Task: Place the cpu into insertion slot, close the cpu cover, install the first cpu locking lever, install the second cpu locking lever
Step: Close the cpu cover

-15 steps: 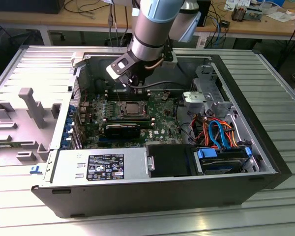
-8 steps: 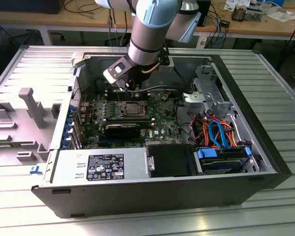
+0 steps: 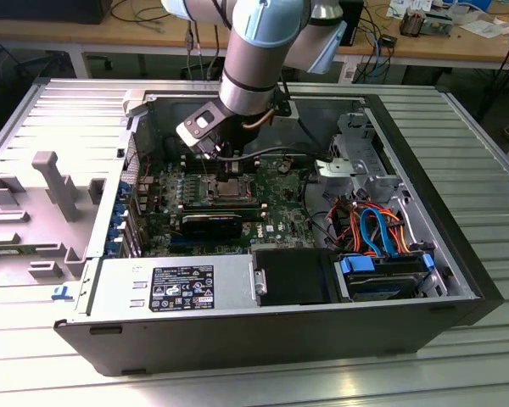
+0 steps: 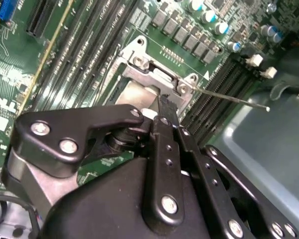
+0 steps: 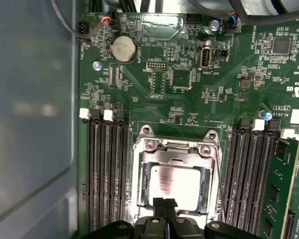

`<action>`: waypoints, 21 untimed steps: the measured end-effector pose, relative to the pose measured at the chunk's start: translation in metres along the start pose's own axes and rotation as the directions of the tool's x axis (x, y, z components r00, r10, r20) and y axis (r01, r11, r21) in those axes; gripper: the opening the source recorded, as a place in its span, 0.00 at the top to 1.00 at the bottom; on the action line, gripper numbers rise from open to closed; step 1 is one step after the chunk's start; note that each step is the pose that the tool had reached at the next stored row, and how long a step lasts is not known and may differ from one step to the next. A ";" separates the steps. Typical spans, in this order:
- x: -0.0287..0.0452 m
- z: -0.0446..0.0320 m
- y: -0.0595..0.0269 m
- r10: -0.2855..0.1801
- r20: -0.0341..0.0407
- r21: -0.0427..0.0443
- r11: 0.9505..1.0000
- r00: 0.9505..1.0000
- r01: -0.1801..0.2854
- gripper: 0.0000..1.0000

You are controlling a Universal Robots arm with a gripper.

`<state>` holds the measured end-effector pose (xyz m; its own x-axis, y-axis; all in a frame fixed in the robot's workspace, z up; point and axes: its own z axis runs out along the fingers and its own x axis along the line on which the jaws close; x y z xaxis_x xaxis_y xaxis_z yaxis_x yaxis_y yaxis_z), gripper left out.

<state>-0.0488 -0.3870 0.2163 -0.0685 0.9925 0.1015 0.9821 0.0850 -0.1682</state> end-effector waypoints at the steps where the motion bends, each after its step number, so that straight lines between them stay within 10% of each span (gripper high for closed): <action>1: -0.0016 0.0013 -0.0006 0.000 0.000 0.000 1.000 1.000 0.000 0.89; 21: -0.0145 0.0119 -0.0037 0.000 0.000 0.000 1.000 1.000 0.000 0.89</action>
<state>-0.0536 -0.4007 0.2038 -0.0683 0.9925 0.1011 0.9821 0.0847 -0.1684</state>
